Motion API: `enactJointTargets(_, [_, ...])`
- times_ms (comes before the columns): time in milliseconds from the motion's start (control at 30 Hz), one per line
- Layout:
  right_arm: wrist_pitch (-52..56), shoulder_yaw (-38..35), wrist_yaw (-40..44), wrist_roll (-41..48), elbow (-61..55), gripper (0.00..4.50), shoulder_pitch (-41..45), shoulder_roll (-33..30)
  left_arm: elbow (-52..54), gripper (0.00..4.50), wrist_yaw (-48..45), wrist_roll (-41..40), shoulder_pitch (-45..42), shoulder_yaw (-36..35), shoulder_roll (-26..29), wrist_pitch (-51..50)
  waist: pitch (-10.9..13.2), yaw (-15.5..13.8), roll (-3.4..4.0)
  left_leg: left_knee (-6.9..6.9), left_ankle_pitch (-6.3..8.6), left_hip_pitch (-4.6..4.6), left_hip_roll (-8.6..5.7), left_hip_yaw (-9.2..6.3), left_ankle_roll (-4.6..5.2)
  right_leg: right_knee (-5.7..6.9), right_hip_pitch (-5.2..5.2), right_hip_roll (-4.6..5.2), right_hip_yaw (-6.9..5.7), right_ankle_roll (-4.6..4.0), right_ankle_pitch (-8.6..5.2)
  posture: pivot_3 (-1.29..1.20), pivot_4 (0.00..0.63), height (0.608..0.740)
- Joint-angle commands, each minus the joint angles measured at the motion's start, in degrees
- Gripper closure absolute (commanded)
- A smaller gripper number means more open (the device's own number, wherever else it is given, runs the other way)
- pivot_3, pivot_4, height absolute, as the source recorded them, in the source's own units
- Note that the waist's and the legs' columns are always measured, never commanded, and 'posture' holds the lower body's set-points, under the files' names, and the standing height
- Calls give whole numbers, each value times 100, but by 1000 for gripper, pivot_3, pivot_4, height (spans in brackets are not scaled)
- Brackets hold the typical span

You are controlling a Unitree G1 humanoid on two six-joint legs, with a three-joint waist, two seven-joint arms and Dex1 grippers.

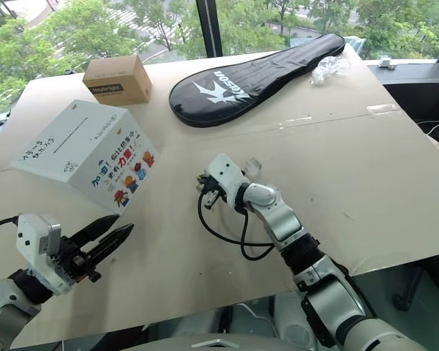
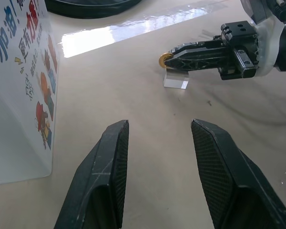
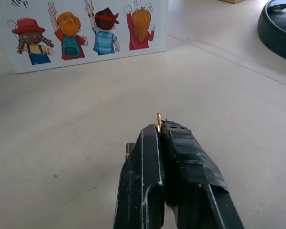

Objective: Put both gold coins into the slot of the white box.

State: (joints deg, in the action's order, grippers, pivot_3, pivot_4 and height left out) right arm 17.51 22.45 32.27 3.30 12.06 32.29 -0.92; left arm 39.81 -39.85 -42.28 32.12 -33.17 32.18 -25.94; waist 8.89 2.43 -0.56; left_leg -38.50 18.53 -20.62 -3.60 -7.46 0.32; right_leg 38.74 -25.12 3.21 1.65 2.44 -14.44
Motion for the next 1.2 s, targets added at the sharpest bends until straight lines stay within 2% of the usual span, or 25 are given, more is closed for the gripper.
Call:
enactJointTargets(33, [211,-338,156,456,-674,4468,3,108,86,2402,160,-500,-214,-75,-113,-32,0,-5,0,0,0,0,0,0,0,0,0,0,0,0,0,0,150,740])
enactJointTargets(200, [1842,-1221,418,2259,-1789,4468,19,361,199,2402,849,-2498,-794,87,-446,-437,-1,-2,-1,-2,0,-6,1,-12,0,-1,1,2,5,0,0,0,150,740])
enactJointTargets(267, [2805,-1712,474,3452,-2211,4468,113,440,235,2402,1195,-3548,-1226,470,-679,-457,1,-8,2,-2,0,-5,1,-13,0,0,1,2,10,0,0,0,150,740])
enactJointTargets(400, [3819,-2217,302,4858,-2544,4468,277,558,98,2402,1765,-4269,-1990,1113,-1185,-306,-1,-14,0,-13,0,-7,-3,-18,0,2,6,6,5,0,0,0,150,740])
enactJointTargets(533, [4144,-2351,-23,5456,-2616,4468,346,673,-15,2402,2047,-4519,-2546,1528,-1692,-92,-4,25,-2,-12,0,-2,-4,-12,0,8,4,2,4,0,1,0,150,740])
enactJointTargets(633, [4292,-2412,-150,5873,-2673,4500,356,695,-59,3265,2160,-4655,-2722,1707,-1917,-1,-5,17,-2,-13,0,-5,-5,-10,0,8,0,2,3,0,1,0,150,740])
enactJointTargets(700, [4320,-2406,-238,6038,-2704,4500,348,670,-26,4081,2142,-4655,-2714,1829,-1916,-47,-5,15,-2,-14,0,-5,-6,-10,0,8,0,3,2,0,1,0,150,740])
enactJointTargets(733, [4319,-2397,-272,6094,-2717,4500,342,650,-14,4303,2124,-4667,-2695,1869,-1900,-61,-5,14,-3,-14,0,-6,-6,-10,0,8,0,3,2,0,1,0,150,740])
enactJointTargets(1200, [4274,-2245,-362,6430,-2745,4500,331,487,50,4303,2000,-4835,-2439,1992,-1687,-87,-5,7,-2,-14,0,-6,-7,-10,0,7,0,2,-1,0,0,0,150,740])
